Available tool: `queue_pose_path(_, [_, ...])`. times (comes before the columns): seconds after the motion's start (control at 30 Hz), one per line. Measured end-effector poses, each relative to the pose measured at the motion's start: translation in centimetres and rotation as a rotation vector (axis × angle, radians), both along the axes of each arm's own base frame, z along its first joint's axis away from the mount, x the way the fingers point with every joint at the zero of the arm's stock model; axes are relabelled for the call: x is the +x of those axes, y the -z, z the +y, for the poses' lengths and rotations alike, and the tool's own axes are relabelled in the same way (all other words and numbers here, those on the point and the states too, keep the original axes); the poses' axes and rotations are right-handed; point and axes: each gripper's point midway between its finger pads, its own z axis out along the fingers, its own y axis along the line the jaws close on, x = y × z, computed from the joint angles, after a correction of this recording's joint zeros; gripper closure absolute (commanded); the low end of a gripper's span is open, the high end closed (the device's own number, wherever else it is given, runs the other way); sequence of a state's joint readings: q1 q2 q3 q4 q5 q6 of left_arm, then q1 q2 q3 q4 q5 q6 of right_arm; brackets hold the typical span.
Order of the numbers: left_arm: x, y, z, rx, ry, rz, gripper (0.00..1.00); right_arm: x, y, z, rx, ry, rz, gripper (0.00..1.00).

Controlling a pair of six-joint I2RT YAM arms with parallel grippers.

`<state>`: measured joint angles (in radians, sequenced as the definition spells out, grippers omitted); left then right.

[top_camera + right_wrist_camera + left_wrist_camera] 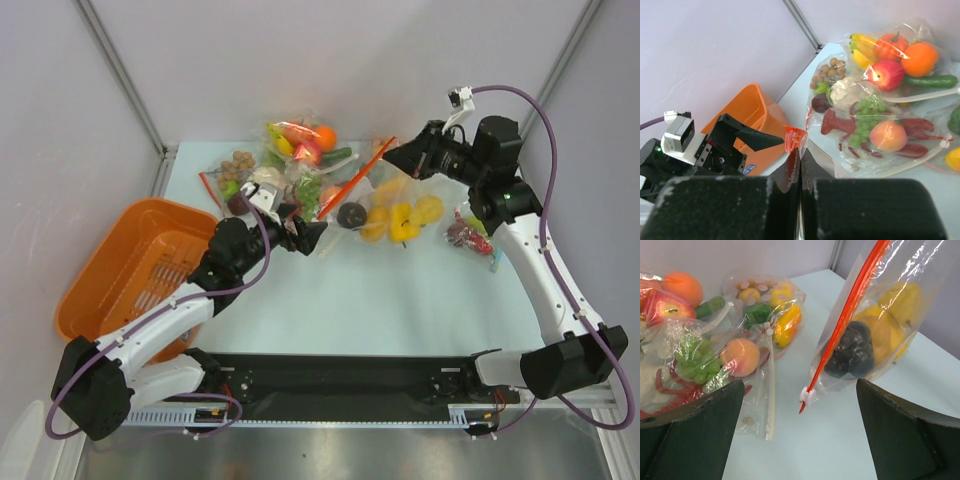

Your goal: Open the zip-top bag and remove the fake food

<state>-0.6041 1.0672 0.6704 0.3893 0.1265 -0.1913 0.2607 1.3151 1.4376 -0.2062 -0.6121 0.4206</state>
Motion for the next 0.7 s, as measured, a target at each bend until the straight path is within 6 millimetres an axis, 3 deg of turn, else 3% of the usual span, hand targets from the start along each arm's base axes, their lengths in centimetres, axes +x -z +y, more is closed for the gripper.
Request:
queue_pose_path(0.27, [-0.3, -0.1, -1.4, -0.017, 0.042, -0.025, 0.03, -1.0, 0.2, 0.4, 0.026, -0.039, 0.038, 1.0])
queue_pose_path(0.4, [-0.4, 1.3, -2.3, 0.002, 0.063, 0.003, 0.37, -1.2, 0.2, 0.5, 0.031, -0.048, 0.048, 1.0])
queue_pose_path(0.43, [-0.4, 1.5, -2.3, 0.004, 0.065, 0.007, 0.52, -1.2, 0.3, 0.5, 0.031, -0.047, 0.049, 1.0])
queue_pose_path(0.6, [-1.2, 1.7, -2.9, 0.009, 0.118, 0.008, 0.86, -1.9, 1.6, 0.3, 0.024, -0.045, 0.072, 1.0])
queue_pose_path(0.63, [-1.4, 1.8, -3.1, 0.013, 0.137, 0.007, 0.97, -2.1, 2.1, 0.2, 0.02, -0.045, 0.078, 1.0])
queue_pose_path(0.7, [-1.9, 2.2, -3.3, 0.027, 0.168, 0.015, 1.0, -2.4, 3.2, -0.1, 0.009, -0.039, 0.095, 0.99])
